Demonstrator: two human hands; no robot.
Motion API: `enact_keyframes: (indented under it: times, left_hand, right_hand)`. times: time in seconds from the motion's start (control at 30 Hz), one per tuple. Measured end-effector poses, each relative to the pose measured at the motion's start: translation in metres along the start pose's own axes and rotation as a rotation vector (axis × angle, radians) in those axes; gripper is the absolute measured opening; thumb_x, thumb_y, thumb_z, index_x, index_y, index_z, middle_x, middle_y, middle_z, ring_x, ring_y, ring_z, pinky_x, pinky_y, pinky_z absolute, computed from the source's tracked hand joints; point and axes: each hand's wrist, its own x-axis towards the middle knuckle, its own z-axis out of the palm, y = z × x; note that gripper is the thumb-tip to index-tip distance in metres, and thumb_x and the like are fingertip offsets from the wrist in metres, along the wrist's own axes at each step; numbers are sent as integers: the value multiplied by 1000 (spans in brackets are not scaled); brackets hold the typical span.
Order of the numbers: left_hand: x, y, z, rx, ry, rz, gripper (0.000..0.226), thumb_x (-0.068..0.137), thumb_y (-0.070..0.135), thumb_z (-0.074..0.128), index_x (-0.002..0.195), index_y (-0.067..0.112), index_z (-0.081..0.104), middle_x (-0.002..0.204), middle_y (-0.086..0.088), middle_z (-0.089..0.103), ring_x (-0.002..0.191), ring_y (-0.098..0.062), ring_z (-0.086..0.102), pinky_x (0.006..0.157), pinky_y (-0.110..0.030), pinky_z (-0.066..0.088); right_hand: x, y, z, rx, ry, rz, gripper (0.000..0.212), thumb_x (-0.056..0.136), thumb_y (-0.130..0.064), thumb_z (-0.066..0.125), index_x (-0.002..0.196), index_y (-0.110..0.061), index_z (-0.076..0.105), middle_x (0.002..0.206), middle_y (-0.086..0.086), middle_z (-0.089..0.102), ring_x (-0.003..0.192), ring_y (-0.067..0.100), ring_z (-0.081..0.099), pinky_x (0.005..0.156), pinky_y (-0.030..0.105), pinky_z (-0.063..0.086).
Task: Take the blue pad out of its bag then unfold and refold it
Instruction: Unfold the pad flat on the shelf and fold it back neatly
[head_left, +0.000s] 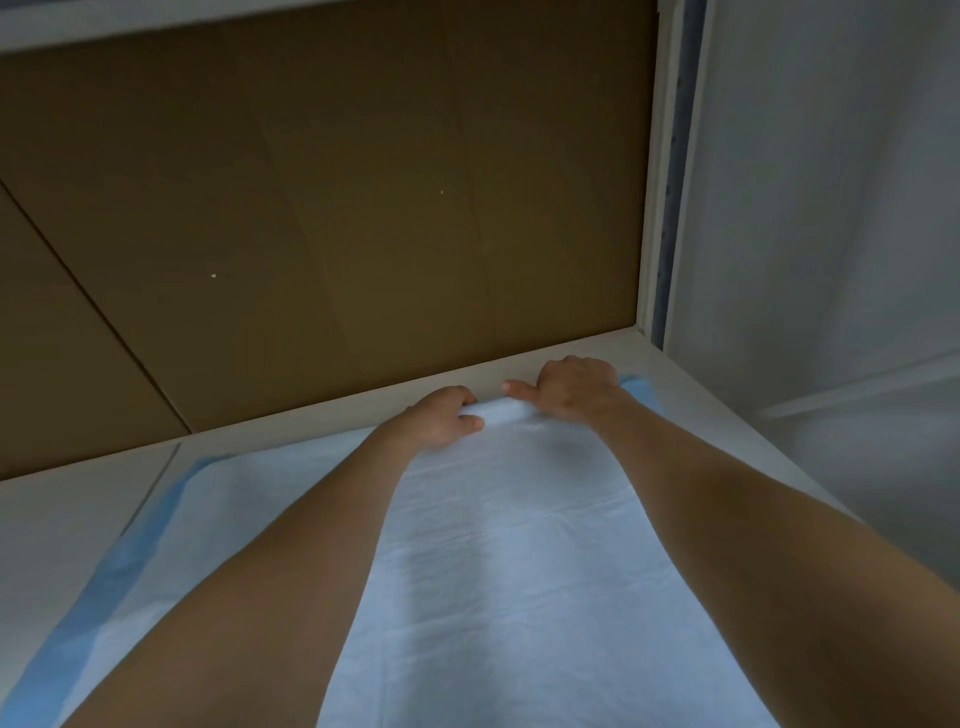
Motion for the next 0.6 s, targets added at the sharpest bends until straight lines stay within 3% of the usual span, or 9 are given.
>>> enact_keyframes:
  times: [0.17,0.33,0.6]
  left_hand:
    - [7,-1,8,18,6,-20,31,95,31,52,120,13,53,121,-7,55,112,-26,53,100,-40,40]
    - [12,-5,20,27,58,-18,33,93,30,55,121,12,53,124,-10,53,114,-27,52,99,-41,42]
    - [8,-2,22,134,145,-90,42,94,41,52,129,19,49,132,-9,41,126,-27,39,103,-42,34]
  right_hand:
    - [9,1,13,-21,6,21,72,93,-69,18,112,-14,62,110,7,63,105,24,57,82,35,36]
    - [18,-2,27,-5,-17,76,61,98,-58,20,124,-14,54,124,10,57,118,27,49,98,42,33]
    - [19,-12,33,-61,33,180,61,99,-56,21,136,-14,46,139,14,41,128,31,35,102,46,31]
